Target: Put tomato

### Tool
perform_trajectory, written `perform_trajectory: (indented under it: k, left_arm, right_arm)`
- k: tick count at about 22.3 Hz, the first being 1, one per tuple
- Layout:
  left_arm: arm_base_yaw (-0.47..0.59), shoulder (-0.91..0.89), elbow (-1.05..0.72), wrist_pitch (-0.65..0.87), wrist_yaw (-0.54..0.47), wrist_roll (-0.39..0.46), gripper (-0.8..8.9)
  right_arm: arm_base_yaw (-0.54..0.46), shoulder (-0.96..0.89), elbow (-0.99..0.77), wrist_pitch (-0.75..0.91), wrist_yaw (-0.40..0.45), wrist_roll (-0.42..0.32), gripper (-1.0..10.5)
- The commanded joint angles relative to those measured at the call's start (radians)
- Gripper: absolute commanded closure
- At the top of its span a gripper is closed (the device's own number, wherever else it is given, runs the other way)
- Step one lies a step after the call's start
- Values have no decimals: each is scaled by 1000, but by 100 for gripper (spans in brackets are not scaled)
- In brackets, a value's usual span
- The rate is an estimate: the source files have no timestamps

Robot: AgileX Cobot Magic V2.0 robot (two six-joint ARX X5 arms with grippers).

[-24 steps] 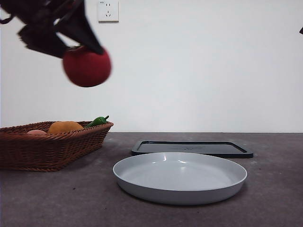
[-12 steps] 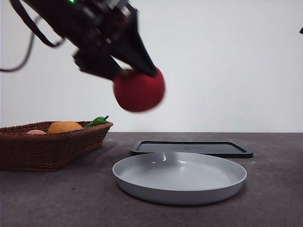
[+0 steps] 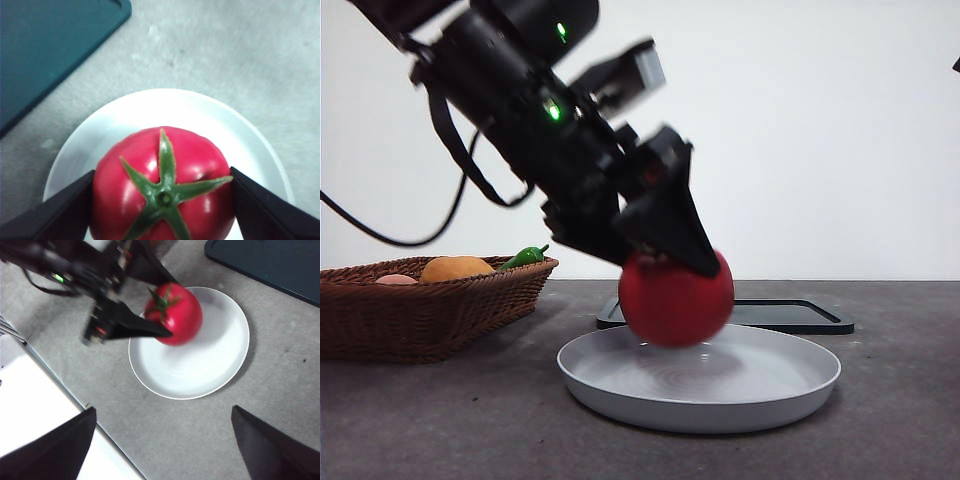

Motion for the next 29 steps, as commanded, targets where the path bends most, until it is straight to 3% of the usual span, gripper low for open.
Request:
perform_trajectory:
  k: [1,8,10,14,20,25,29]
  left_arm:
    - [-15,47,16,25,-11,8,507]
    - [-22,83,16,24,-11,6,485]
    - [-23,82,16,23,-11,-4,381]
    - [-26,73,16,19,-11,-26,277]
    - [-25,-5,16,13,-21,-31,276]
    - [-5,-147,16,-48,-85,-37,277]
    - [47,-290,16,-146,-90,-125,279]
  right_arm:
    - [5,6,20,9,-1,-7,516]
    - [5,6,20,9,-1,-7,516]
    - [5,6,20,9,-1,-7,516]
    - [5,6,20,9,-1,-7,516]
    - [5,6,20,9,-1,-7,516]
    - [5,6,20,10,-1,-8,516]
    - [5,7,20,10,-1,-8,516]
